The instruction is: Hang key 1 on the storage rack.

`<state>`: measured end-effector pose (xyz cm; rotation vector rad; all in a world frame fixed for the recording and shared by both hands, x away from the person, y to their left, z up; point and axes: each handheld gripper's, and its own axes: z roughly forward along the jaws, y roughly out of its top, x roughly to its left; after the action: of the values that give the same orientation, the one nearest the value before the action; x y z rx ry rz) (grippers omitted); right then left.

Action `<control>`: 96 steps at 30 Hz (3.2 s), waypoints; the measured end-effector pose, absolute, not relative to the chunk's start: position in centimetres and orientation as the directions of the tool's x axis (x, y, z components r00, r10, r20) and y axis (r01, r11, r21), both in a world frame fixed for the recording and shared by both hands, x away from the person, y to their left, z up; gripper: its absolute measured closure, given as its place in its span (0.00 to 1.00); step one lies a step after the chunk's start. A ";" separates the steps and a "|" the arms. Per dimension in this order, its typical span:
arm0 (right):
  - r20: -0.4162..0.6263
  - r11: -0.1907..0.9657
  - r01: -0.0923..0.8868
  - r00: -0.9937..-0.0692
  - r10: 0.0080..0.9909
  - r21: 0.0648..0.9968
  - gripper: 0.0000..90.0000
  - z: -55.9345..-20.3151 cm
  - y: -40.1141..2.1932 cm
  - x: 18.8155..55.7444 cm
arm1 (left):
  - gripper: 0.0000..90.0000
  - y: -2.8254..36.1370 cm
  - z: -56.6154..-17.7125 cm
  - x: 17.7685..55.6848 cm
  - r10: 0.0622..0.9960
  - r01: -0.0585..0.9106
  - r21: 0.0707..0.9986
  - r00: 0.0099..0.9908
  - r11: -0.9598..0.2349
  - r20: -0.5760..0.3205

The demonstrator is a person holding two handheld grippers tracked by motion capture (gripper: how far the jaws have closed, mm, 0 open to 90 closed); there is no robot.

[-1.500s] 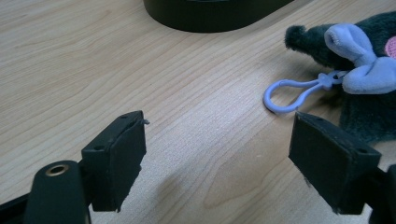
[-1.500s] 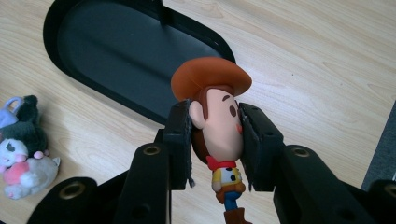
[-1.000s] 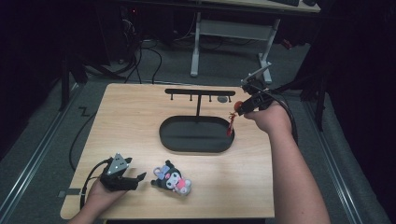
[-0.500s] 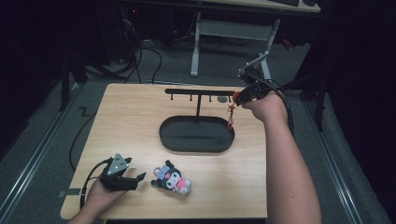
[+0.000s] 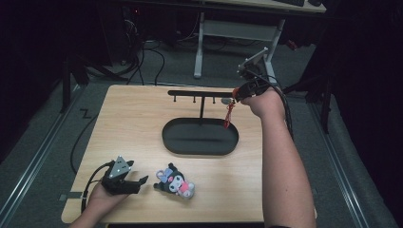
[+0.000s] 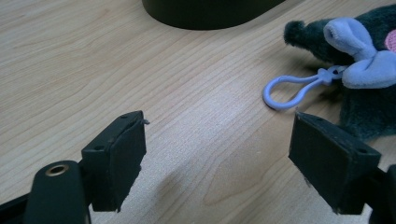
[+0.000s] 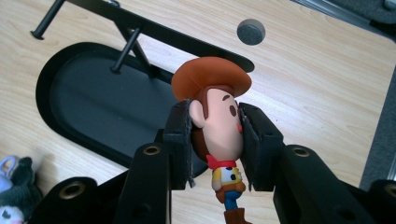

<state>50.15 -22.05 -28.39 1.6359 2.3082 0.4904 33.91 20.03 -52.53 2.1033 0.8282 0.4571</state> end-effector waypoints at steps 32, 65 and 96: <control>0.166 0.165 0.827 -0.296 0.941 0.538 0.52 -45.1 -26.1 42.6 | 0.26 19.3 -51.4 33.0 0.658 0.392 0.830 0.752 -0.397 -0.040; 0.178 0.088 0.585 -0.382 0.907 0.806 0.49 -50.2 -28.7 25.9 | 0.64 5.0 -51.6 31.9 0.515 0.302 0.823 0.857 -0.482 -0.013; 0.189 0.036 0.622 -0.292 0.937 0.782 0.56 -50.8 -31.0 26.3 | 0.40 17.9 -51.3 33.7 0.724 0.392 0.807 0.687 -0.443 0.063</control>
<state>26.31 -30.96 -50.82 1.5777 1.9443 1.1411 33.73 17.94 -51.33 2.0802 0.8539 0.5167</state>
